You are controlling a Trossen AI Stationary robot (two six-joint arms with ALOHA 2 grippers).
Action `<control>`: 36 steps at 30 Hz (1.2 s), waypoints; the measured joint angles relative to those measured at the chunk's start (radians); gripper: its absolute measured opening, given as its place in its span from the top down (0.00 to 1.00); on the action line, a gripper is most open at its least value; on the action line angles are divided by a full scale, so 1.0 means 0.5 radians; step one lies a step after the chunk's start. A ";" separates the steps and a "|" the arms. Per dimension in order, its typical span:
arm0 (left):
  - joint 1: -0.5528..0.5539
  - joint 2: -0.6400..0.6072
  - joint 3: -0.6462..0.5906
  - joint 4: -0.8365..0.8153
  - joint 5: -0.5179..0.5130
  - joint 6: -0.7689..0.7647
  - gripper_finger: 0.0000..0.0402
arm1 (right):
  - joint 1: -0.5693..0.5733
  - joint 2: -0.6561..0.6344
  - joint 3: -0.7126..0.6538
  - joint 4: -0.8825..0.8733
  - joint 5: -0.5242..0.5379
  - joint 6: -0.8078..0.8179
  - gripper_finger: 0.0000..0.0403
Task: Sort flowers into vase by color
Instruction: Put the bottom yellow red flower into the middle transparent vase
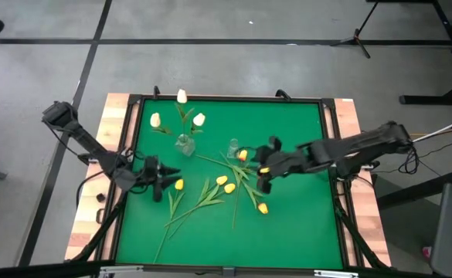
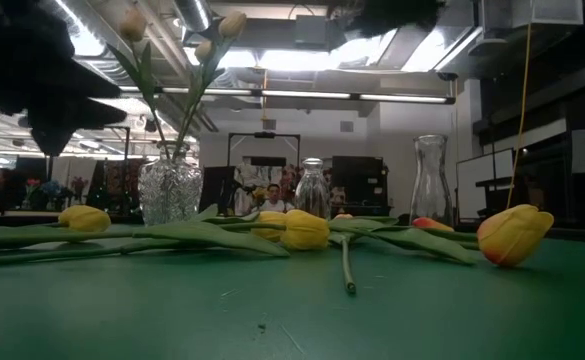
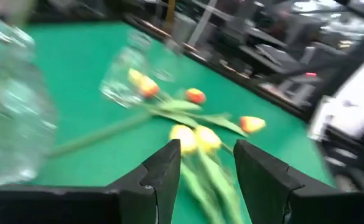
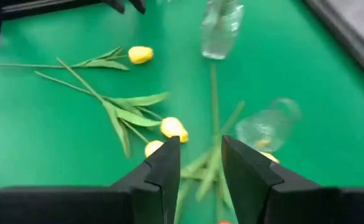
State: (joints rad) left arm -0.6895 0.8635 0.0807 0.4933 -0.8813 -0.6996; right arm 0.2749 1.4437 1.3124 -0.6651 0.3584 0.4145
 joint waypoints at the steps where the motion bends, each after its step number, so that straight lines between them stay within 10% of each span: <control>1: -0.028 0.000 0.000 0.004 0.030 -0.030 0.63 | 0.000 0.040 -0.044 0.079 -0.017 -0.004 0.71; 36: -0.245 0.001 -0.001 0.015 -0.091 -0.116 0.63 | 0.098 0.710 -0.565 0.603 -0.059 0.959 0.71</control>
State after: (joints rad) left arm -0.8120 0.8639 0.0803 0.5011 -0.9270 -0.7574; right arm 0.3237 1.7985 1.0298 -0.3638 0.3290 0.8940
